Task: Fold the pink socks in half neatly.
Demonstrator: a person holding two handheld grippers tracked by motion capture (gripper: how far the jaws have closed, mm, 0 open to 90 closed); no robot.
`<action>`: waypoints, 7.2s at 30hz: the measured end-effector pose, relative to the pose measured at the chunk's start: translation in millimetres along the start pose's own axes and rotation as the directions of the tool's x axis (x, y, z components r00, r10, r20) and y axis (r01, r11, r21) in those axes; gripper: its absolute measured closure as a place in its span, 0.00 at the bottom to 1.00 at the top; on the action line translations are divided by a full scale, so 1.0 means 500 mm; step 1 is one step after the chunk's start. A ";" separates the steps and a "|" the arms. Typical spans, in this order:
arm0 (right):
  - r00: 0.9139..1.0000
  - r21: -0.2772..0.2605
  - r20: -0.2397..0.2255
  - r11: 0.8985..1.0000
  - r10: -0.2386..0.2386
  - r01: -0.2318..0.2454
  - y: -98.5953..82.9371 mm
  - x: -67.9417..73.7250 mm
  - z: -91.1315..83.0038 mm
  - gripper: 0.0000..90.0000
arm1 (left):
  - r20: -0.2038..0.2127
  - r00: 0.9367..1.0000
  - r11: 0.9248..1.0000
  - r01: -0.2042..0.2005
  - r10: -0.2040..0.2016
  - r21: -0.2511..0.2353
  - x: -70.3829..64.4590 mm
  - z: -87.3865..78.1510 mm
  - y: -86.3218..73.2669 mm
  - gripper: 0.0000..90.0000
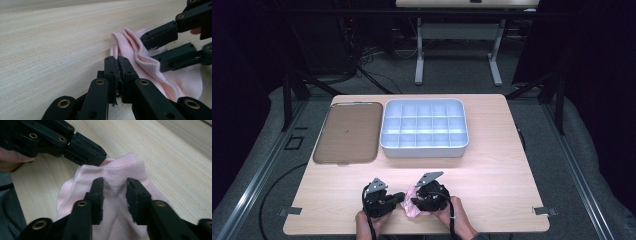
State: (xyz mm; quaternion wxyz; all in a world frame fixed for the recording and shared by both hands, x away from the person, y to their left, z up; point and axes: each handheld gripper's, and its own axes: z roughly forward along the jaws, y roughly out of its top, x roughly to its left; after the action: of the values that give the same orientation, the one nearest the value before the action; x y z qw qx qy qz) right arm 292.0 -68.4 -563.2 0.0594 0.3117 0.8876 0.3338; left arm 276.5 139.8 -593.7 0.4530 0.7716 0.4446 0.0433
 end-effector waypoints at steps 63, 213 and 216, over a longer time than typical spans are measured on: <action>0.976 0.008 0.196 0.996 0.089 -0.093 -0.065 -0.039 -0.032 0.25 | 0.034 0.997 0.991 -0.070 0.074 -0.112 -0.022 -0.070 0.065 0.80; 0.960 -0.120 -0.115 0.955 0.256 -0.270 -0.053 -0.059 -0.051 0.95 | 0.000 0.986 0.985 -0.168 0.168 0.044 -0.068 0.062 0.032 1.00; 0.971 -0.109 -0.077 0.967 0.225 -0.232 -0.048 -0.049 -0.038 0.95 | 0.033 0.990 0.990 -0.137 0.136 0.041 -0.060 0.061 0.031 1.00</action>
State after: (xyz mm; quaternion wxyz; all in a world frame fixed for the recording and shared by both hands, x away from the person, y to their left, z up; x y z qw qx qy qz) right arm 293.0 -107.6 -566.2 0.0103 0.3972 0.8262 0.3995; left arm 282.8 95.0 -590.0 0.4389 0.8102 0.3847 0.0532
